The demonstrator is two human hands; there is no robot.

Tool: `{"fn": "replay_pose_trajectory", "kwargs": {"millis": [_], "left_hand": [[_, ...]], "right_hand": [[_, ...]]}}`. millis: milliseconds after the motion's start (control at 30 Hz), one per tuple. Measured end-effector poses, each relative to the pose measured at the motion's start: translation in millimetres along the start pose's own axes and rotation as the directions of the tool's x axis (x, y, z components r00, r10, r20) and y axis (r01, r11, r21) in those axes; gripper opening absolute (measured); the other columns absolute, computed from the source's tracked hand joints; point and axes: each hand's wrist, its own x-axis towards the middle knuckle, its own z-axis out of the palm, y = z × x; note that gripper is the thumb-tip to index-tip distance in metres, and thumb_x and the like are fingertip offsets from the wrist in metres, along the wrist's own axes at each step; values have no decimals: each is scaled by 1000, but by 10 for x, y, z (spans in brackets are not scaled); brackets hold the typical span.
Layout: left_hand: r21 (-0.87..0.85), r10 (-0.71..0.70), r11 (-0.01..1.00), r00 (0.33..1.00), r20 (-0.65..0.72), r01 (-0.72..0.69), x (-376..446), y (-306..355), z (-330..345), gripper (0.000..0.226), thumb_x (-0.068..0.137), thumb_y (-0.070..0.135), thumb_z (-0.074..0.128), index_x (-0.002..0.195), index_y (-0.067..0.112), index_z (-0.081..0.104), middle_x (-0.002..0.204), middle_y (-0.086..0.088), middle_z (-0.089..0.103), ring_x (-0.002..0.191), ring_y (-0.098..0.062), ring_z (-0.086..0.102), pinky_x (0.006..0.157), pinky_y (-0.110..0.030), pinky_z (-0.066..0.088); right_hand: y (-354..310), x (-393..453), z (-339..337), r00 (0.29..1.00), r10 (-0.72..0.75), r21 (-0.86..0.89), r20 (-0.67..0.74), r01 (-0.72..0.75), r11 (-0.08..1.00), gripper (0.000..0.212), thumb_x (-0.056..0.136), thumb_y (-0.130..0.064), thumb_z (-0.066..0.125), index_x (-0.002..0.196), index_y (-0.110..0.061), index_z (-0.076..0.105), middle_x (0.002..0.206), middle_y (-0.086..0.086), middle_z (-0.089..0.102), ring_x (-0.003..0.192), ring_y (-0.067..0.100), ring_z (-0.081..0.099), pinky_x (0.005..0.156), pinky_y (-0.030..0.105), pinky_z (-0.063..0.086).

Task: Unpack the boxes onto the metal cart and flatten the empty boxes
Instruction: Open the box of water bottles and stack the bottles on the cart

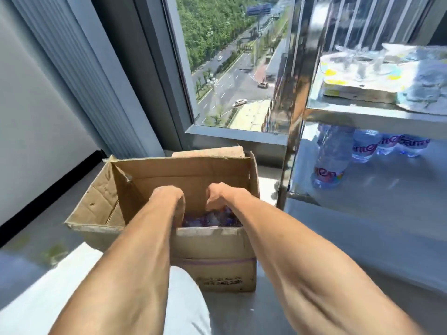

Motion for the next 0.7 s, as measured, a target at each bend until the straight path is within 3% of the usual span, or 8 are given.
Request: {"fn": "replay_pose_trajectory", "kwargs": {"millis": [100,233,333,400,500,600,667,700], "left_hand": [[-22,-6,1000,999,53,8,430,-75,347,29,99,20,53,115,-2,62,121,-11,62,133,-18,47,89,-21,41],[-110,15,994,989,147,1,959,-45,482,39,97,28,57,128,6,59,142,-3,53,130,-19,51,103,-29,41],[-260,84,958,985,-150,-121,1342,86,426,34,87,24,63,118,8,62,125,-14,63,115,-29,62,93,-36,50],[-286,112,939,957,-268,-190,1494,190,302,34,85,22,58,116,9,62,123,-15,63,113,-33,61,91,-37,49],[-311,173,928,977,-124,-204,1674,311,202,29,84,26,55,106,9,65,117,-13,66,106,-33,64,91,-38,52],[-304,207,935,977,48,-183,1885,393,219,40,90,33,55,122,9,59,126,-10,61,109,-29,64,98,-43,50],[-318,210,932,973,91,-172,2000,461,253,45,93,35,54,130,10,53,133,-9,56,113,-28,62,100,-44,48],[-339,218,924,973,80,-179,2018,491,253,46,94,34,53,132,9,52,136,-10,55,116,-28,60,101,-44,47]], "right_hand": [[22,353,133,995,103,-1,3,-103,995,14,74,-23,59,70,-9,57,77,9,65,76,28,63,62,28,48],[191,821,425,977,207,22,-42,-206,978,38,82,-22,55,113,-3,62,119,18,64,107,35,63,82,30,49],[363,1017,747,945,325,22,39,-326,945,39,87,-23,57,119,-2,63,126,17,62,116,33,59,90,33,49],[471,1113,844,919,315,-78,237,-305,949,37,90,-23,59,122,-5,64,131,13,60,120,29,57,95,35,47],[675,1151,813,891,350,-132,289,-325,937,36,91,-22,59,124,-7,64,133,10,59,121,27,56,95,31,46],[830,1175,874,877,329,-155,349,-293,944,41,97,-17,49,136,-4,53,142,11,51,130,28,47,94,25,44],[940,1154,1072,899,219,-210,380,-147,967,43,99,-15,45,140,-2,47,146,11,45,131,25,47,98,23,45],[973,1117,1112,924,156,-236,348,-74,969,43,98,-12,48,139,0,47,144,12,48,122,17,56,86,15,49]]}}
